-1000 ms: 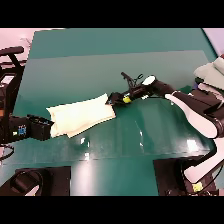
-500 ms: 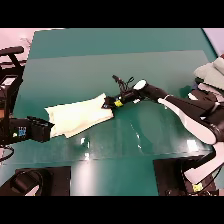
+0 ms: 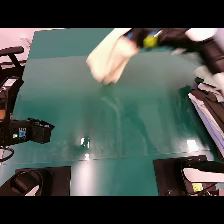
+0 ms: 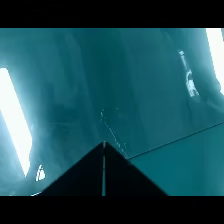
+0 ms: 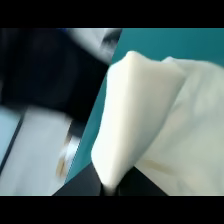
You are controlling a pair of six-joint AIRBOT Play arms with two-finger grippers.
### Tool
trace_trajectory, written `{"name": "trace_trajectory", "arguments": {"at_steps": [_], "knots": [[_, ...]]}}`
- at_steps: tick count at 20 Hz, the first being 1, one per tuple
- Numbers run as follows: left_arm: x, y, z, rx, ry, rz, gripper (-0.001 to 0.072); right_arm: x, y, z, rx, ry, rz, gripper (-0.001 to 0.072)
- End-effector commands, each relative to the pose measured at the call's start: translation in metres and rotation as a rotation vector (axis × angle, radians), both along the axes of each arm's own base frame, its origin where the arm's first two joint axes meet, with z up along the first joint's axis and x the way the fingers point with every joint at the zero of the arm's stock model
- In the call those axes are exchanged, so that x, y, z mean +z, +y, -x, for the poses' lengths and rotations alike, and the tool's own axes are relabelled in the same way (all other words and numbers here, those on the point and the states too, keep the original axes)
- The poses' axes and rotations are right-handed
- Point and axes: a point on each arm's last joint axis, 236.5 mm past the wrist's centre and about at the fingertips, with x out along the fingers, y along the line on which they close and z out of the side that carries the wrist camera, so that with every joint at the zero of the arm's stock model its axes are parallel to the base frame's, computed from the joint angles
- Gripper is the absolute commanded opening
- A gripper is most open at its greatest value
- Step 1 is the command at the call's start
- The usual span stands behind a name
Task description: Fold the shirts.
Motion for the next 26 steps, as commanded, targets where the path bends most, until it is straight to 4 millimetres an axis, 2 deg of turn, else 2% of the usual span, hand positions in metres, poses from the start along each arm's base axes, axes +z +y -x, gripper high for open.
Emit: {"name": "trace_trajectory", "arguments": {"at_steps": [1, 3, 5, 7, 9, 11, 13, 15, 17, 22, 23, 24, 25, 26], "knots": [[-0.001, 0.001, 0.002, 0.021, 0.02, 0.009, 0.0026, 0.077, -0.164, -0.001, -0.438, -0.05, 0.039, 0.0015], [-0.001, 0.001, 0.002, 0.023, 0.021, 0.01, 0.0026, 0.091, -0.248, 0.019, -0.61, -0.022, 0.071, 0.0015], [-0.001, 0.001, 0.002, 0.022, 0.02, 0.01, 0.0025, 0.088, -0.322, 0.05, -0.767, 0.063, 0.06, 0.0016], [-0.001, 0.001, 0.002, 0.023, 0.02, 0.01, 0.0026, 0.077, -0.383, 0.085, -0.907, 0.146, 0.066, 0.0015], [-0.001, 0.001, 0.003, 0.022, 0.022, 0.008, 0.0026, 0.057, -0.442, 0.135, -1.08, 0.269, 0.118, 0.0015], [-0.001, 0.001, 0.002, 0.022, 0.021, 0.009, 0.0026, 0.047, -0.48, 0.183, -1.218, 0.366, 0.172, 0.0015], [-0.001, 0.001, 0.002, 0.022, 0.02, 0.009, 0.0025, 0.04, -0.494, 0.212, -1.274, 0.429, 0.169, 0.0015], [-0.001, 0.001, 0.002, 0.022, 0.021, 0.008, 0.0026, 0.026, -0.496, 0.232, -1.286, 0.513, 0.171, 0.0015], [-0.001, 0.001, 0.003, 0.022, 0.021, 0.008, 0.0026, 0.01, -0.502, 0.254, -1.307, 0.615, 0.254, 0.0016], [-0.001, -0.002, 0.004, 0.017, 0.028, 0.018, 0.0026, -0.065, -0.49, 0.278, -1.217, 0.927, 0.312, 0.0025], [-0.001, -0.003, 0.005, 0.013, 0.032, 0.026, 0.0025, -0.078, -0.489, 0.288, -1.217, 1.003, 0.339, 0.0237], [-0.001, -0.004, 0.006, 0.011, 0.036, 0.029, 0.0026, -0.086, -0.489, 0.295, -1.221, 1.053, 0.365, 0.0654], [-0.001, -0.005, 0.007, 0.009, 0.037, 0.031, 0.0025, -0.085, -0.487, 0.294, -1.217, 1.054, 0.367, 0.0718], [0.0, -0.005, 0.007, 0.008, 0.038, 0.033, 0.0025, -0.078, -0.489, 0.293, -1.231, 1.035, 0.369, 0.0718]]}}
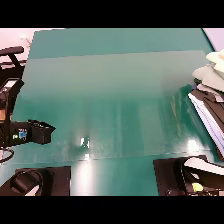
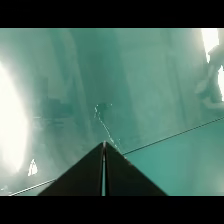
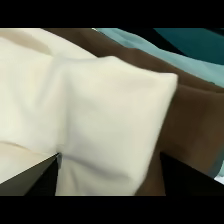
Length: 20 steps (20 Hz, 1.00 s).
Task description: Fold the shirts.
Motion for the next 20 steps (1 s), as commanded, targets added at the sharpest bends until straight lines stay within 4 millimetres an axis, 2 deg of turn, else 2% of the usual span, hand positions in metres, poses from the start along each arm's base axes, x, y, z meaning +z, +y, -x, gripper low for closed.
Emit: {"name": "trace_trajectory", "arguments": {"at_steps": [1, 5, 7, 9, 10, 11, 12, 13, 14, 15, 17, 20], "knots": [[0.001, -0.003, 0.002, -0.007, 0.007, 0.013, 0.0026, 0.003, -0.002, 0.016, -0.029, 0.075, 0.03, 0.0718], [0.006, -0.012, 0.001, -0.018, -0.006, 0.055, 0.0025, 0.108, -0.016, 0.004, -0.038, -0.144, 0.329, 0.0718], [0.009, -0.018, 0.001, -0.032, -0.012, 0.08, 0.0026, 0.141, -0.001, -0.007, 0.007, -0.26, 0.398, 0.0718], [0.014, -0.024, -0.001, -0.055, -0.039, 0.1, 0.0026, 0.162, 0.036, -0.042, 0.153, -0.427, 0.409, 0.0713], [0.017, -0.027, -0.003, -0.058, -0.046, 0.114, 0.0026, 0.17, 0.068, -0.069, 0.286, -0.527, 0.391, 0.0704], [0.02, -0.032, -0.004, -0.067, -0.058, 0.134, 0.0027, 0.176, 0.108, -0.092, 0.429, -0.618, 0.35, 0.0572], [0.024, -0.036, -0.005, -0.078, -0.072, 0.156, 0.0026, 0.182, 0.155, -0.113, 0.595, -0.705, 0.286, 0.0325], [0.03, -0.042, -0.008, -0.079, -0.093, 0.185, 0.0026, 0.185, 0.209, -0.129, 0.779, -0.781, 0.212, 0.0194], [0.037, -0.047, -0.013, -0.076, -0.119, 0.217, 0.0026, 0.182, 0.254, -0.139, 0.903, -0.822, 0.119, 0.0128], [0.046, -0.052, -0.019, -0.07, -0.154, 0.253, 0.0026, 0.172, 0.29, -0.146, 1.002, -0.819, 0.047, 0.0044], [0.06, -0.06, -0.026, -0.063, -0.198, 0.312, 0.0026, 0.142, 0.361, -0.154, 1.213, -0.761, -0.09, 0.002], [0.066, -0.066, -0.025, -0.066, -0.199, 0.351, 0.0025, 0.092, 0.458, -0.147, 1.473, -0.645, -0.29, 0.002]]}}
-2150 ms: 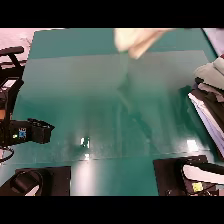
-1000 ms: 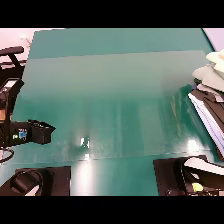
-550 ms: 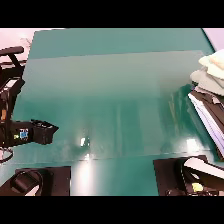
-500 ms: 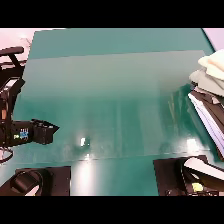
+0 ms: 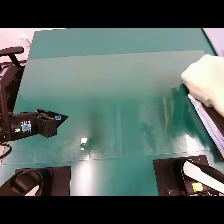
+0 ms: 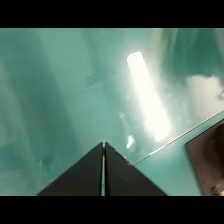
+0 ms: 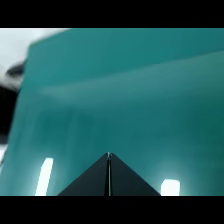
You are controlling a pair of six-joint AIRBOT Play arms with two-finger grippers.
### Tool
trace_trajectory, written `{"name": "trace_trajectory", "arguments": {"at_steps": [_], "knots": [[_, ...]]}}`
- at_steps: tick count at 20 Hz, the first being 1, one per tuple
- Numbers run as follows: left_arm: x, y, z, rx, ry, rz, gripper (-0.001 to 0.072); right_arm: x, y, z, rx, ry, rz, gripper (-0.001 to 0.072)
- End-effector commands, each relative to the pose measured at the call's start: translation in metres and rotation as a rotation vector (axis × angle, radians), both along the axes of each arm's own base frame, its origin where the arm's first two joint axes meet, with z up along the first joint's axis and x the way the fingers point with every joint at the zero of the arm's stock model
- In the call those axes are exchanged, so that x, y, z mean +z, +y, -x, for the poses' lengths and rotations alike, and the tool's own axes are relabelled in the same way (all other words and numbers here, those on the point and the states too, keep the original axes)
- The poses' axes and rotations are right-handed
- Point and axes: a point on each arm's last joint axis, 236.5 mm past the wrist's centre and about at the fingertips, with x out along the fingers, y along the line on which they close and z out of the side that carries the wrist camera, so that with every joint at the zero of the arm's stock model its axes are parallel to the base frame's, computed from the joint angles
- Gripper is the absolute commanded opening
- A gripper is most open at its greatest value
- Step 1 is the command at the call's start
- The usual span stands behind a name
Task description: Fold the shirts.
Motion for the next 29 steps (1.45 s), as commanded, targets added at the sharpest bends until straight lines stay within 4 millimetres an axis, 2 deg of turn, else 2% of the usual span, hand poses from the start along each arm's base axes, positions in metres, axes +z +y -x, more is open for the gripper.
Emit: {"name": "trace_trajectory", "arguments": {"at_steps": [1, 2, 4, 6, 7, 10, 16, 21, 24, 29], "knots": [[0.014, -0.009, -0.004, -0.001, -0.027, 0.067, 0.0026, -0.045, 0.131, 0.021, 0.388, 0.113, -0.039, 0.002], [0.014, -0.009, -0.003, -0.001, -0.028, 0.067, 0.0026, -0.057, 0.157, 0.025, 0.447, 0.141, -0.045, 0.002], [0.014, -0.011, -0.001, -0.007, -0.02, 0.078, 0.0025, -0.074, 0.196, 0.035, 0.528, 0.176, -0.053, 0.002], [0.016, -0.015, 0.002, -0.017, -0.005, 0.095, 0.0026, -0.081, 0.218, 0.042, 0.573, 0.187, -0.058, 0.002], [0.015, -0.016, 0.004, -0.021, 0.001, 0.099, 0.0026, -0.081, 0.222, 0.044, 0.583, 0.188, -0.058, 0.002], [0.016, -0.017, 0.006, -0.028, 0.012, 0.106, 0.0026, -0.072, 0.215, 0.044, 0.565, 0.162, -0.064, 0.002], [0.017, -0.019, 0.006, -0.029, 0.012, 0.115, 0.0026, -0.047, 0.179, 0.044, 0.492, 0.1, -0.06, 0.002], [0.018, -0.019, 0.006, -0.027, 0.007, 0.119, 0.0026, -0.026, 0.157, 0.045, 0.432, 0.041, -0.063, 0.002], [0.019, -0.019, 0.005, -0.027, 0.006, 0.12, 0.0025, -0.015, 0.148, 0.05, 0.412, 0.01, -0.061, 0.002], [0.019, -0.019, 0.005, -0.027, 0.006, 0.12, 0.0026, -0.002, 0.147, 0.063, 0.415, -0.03, -0.059, 0.002]]}}
